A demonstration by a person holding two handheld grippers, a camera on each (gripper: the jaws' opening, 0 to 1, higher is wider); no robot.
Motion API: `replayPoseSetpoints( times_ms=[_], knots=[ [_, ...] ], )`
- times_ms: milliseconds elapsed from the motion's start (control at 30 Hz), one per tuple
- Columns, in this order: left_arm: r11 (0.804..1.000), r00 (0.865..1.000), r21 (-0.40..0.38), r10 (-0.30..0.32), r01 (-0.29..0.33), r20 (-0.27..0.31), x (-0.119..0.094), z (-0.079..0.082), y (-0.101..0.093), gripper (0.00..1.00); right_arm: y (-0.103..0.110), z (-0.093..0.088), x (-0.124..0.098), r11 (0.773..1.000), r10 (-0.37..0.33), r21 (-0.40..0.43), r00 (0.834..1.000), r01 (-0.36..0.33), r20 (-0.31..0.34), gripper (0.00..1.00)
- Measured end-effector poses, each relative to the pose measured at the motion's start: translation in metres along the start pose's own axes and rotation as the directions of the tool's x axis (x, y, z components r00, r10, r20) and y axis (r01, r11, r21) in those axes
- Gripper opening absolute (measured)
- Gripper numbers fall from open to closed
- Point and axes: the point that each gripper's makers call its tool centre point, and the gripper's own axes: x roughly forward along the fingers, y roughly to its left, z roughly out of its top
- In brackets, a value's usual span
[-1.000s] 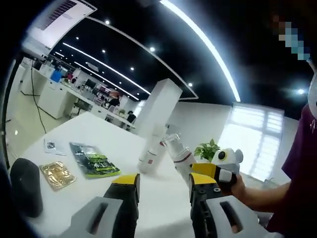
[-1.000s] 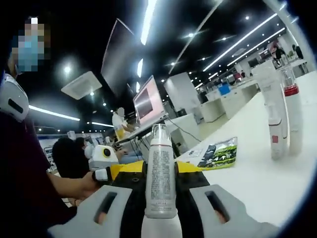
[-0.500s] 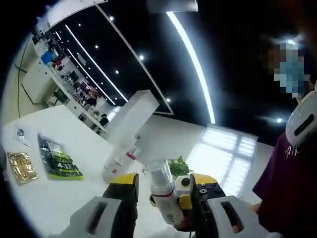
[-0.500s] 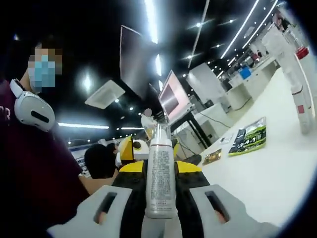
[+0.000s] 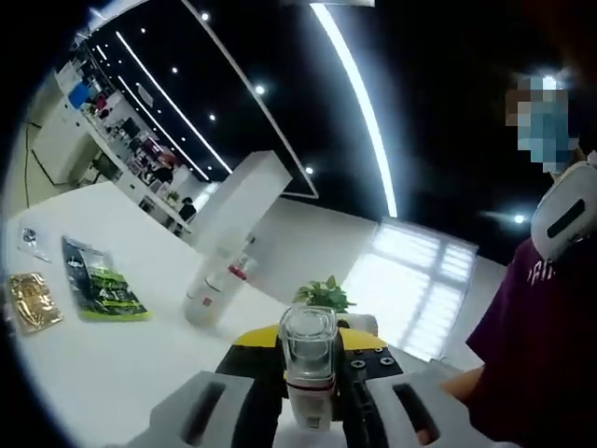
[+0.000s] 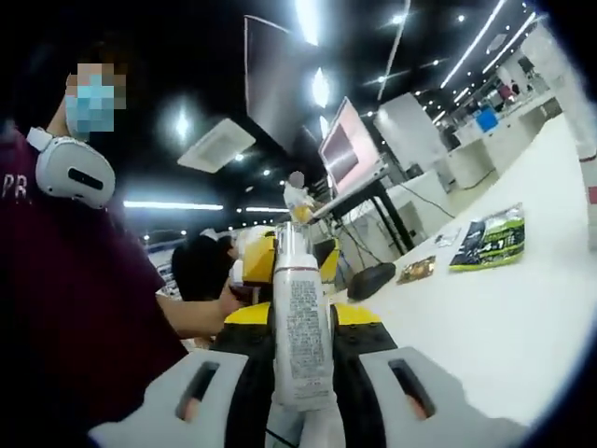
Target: Arrange the skincare products in the storage area until every visible bottle or jar stands upright without overlapping.
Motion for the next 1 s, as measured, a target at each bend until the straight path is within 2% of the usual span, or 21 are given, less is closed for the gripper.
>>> replayPoseSetpoints(
  times_ms=[33, 100, 167, 200, 233, 300, 400, 433, 467, 500, 567, 600, 667, 700, 733, 767, 800, 833, 900, 933, 1000],
  knots=[
    [1.0, 1.0, -0.002, 0.007, -0.007, 0.0, 0.003, 0.001, -0.001, 0.2, -0.004, 0.0, 0.002, 0.998, -0.041, -0.052, 0.999, 0.039, -0.021, 0.24],
    [0.994, 0.997, 0.072, 0.08, -0.079, -0.017, 0.004, 0.0, 0.009, 0.2, -0.013, -0.001, 0.001, 0.988, -0.114, -0.114, 0.991, 0.107, -0.063, 0.24],
    [0.983, 0.991, 0.135, 0.133, -0.127, -0.034, 0.003, 0.0, 0.015, 0.2, -0.018, -0.001, 0.002, 0.963, -0.183, -0.218, 0.978, 0.159, -0.098, 0.24],
    [0.973, 0.985, 0.171, 0.166, -0.156, -0.042, 0.003, -0.001, 0.018, 0.2, -0.02, -0.002, 0.003, 0.944, -0.228, -0.27, 0.966, 0.189, -0.12, 0.23],
    [0.969, 0.982, 0.177, 0.183, -0.172, -0.043, 0.004, 0.0, 0.019, 0.19, -0.019, -0.002, 0.004, 0.94, -0.23, -0.285, 0.965, 0.186, -0.129, 0.23],
    [0.956, 0.972, 0.195, 0.233, -0.221, -0.038, 0.003, 0.002, 0.024, 0.19, -0.024, -0.001, 0.005, 0.899, -0.301, -0.372, 0.943, 0.231, -0.142, 0.22],
    [0.932, 0.95, 0.199, 0.313, -0.302, -0.025, 0.002, 0.006, 0.031, 0.19, -0.03, -0.004, 0.009, 0.866, -0.367, -0.42, 0.915, 0.271, -0.167, 0.22],
    [0.92, 0.938, 0.21, 0.345, -0.331, -0.029, 0.001, 0.007, 0.034, 0.19, -0.034, -0.006, 0.011, 0.84, -0.413, -0.454, 0.893, 0.298, -0.177, 0.21],
    [0.912, 0.931, 0.216, 0.363, -0.348, -0.033, 0.001, 0.007, 0.035, 0.19, -0.038, -0.007, 0.011, 0.823, -0.443, -0.47, 0.878, 0.318, -0.182, 0.21],
    [0.907, 0.924, 0.209, 0.381, -0.365, -0.038, 0.002, 0.008, 0.036, 0.19, -0.038, -0.008, 0.015, 0.814, -0.453, -0.483, 0.873, 0.324, -0.179, 0.22],
    [0.904, 0.922, 0.211, 0.387, -0.371, -0.037, 0.004, 0.009, 0.035, 0.19, -0.048, -0.012, 0.013, 0.793, -0.524, -0.464, 0.831, 0.395, -0.188, 0.2],
    [0.891, 0.91, 0.23, 0.412, -0.392, -0.042, 0.004, 0.008, 0.038, 0.19, -0.047, -0.011, 0.018, 0.795, -0.51, -0.471, 0.841, 0.383, -0.177, 0.19],
    [0.891, 0.911, 0.233, 0.41, -0.39, -0.043, 0.004, 0.009, 0.039, 0.2, -0.049, -0.012, 0.017, 0.797, -0.514, -0.46, 0.839, 0.39, -0.179, 0.19],
    [0.893, 0.908, 0.21, 0.417, -0.398, -0.052, 0.002, 0.009, 0.041, 0.2, -0.046, -0.015, 0.019, 0.836, -0.478, -0.398, 0.856, 0.377, -0.194, 0.18],
    [0.915, 0.934, 0.237, 0.351, -0.328, -0.064, 0.004, 0.009, 0.034, 0.2, -0.042, -0.013, 0.019, 0.875, -0.429, -0.327, 0.885, 0.357, -0.182, 0.18],
    [0.925, 0.946, 0.252, 0.313, -0.284, -0.084, 0.004, 0.008, 0.03, 0.2, -0.038, -0.014, 0.02, 0.911, -0.373, -0.256, 0.91, 0.323, -0.18, 0.18],
    [0.946, 0.953, 0.203, 0.281, -0.255, -0.115, 0.002, 0.007, 0.028, 0.21, -0.034, -0.014, 0.018, 0.938, -0.32, -0.196, 0.931, 0.285, -0.174, 0.17],
    [0.964, 0.967, 0.188, 0.216, -0.189, -0.132, 0.003, 0.006, 0.023, 0.22, -0.031, -0.013, 0.017, 0.948, -0.282, -0.194, 0.946, 0.25, -0.157, 0.17],
    [0.981, 0.968, 0.11, 0.179, -0.161, -0.175, -0.001, 0.004, 0.021, 0.24, -0.018, -0.015, 0.015, 0.983, -0.161, -0.114, 0.973, 0.144, -0.163, 0.17],
    [0.984, 0.973, 0.14, 0.133, -0.107, -0.188, -0.001, 0.003, 0.017, 0.26, -0.014, -0.015, 0.013, 0.988, -0.123, -0.109, 0.979, 0.107, -0.162, 0.17],
    [0.991, 0.971, 0.113, 0.096, -0.072, -0.22, -0.001, -0.001, 0.013, 0.31, -0.008, -0.018, 0.01, 0.998, -0.037, -0.054, 0.983, 0.027, -0.178, 0.17]
  ],
)
